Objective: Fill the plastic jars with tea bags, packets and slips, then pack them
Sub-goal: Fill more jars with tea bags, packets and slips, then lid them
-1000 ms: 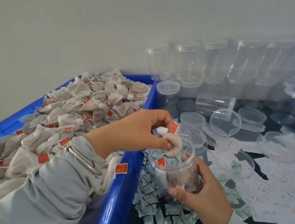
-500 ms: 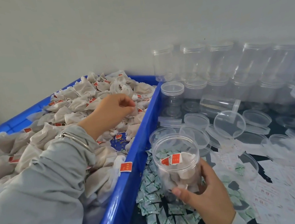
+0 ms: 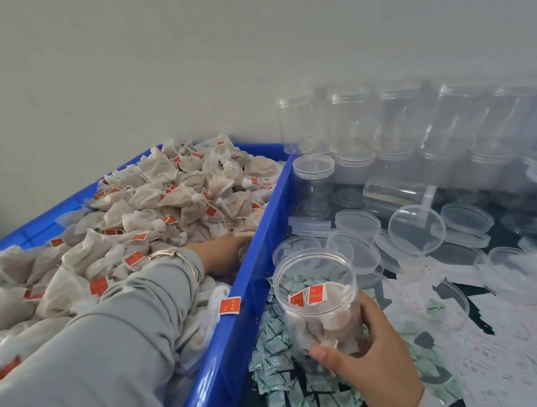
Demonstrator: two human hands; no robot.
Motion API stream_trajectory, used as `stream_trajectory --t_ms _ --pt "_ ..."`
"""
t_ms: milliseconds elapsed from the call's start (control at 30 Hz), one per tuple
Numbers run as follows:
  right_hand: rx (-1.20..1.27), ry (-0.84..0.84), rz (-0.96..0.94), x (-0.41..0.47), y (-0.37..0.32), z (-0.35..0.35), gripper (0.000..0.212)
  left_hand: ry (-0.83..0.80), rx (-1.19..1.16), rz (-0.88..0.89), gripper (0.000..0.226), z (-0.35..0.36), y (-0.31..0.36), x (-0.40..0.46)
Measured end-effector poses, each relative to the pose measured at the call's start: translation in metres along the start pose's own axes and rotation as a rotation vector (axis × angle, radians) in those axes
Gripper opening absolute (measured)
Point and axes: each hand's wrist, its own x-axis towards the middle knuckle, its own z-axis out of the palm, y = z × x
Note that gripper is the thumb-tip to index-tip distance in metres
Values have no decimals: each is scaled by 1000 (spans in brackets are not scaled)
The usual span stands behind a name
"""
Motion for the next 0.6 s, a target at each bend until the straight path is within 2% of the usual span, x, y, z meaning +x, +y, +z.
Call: stream_trajectory --t_ms 133,267,500,600 --pt "-4 12 -5 1 0 0 89 -64 25 -30 46 0 2 -1" --pt "-24 14 14 1 1 -1 85 10 -38 -85 39 1 0 1" --pt "1 14 -1 1 -2 -2 89 428 -363 -192 3 -8 -10 4" --pt "-8 -5 9 1 -1 -3 90 552 -538 -220 19 -17 -11 -3"
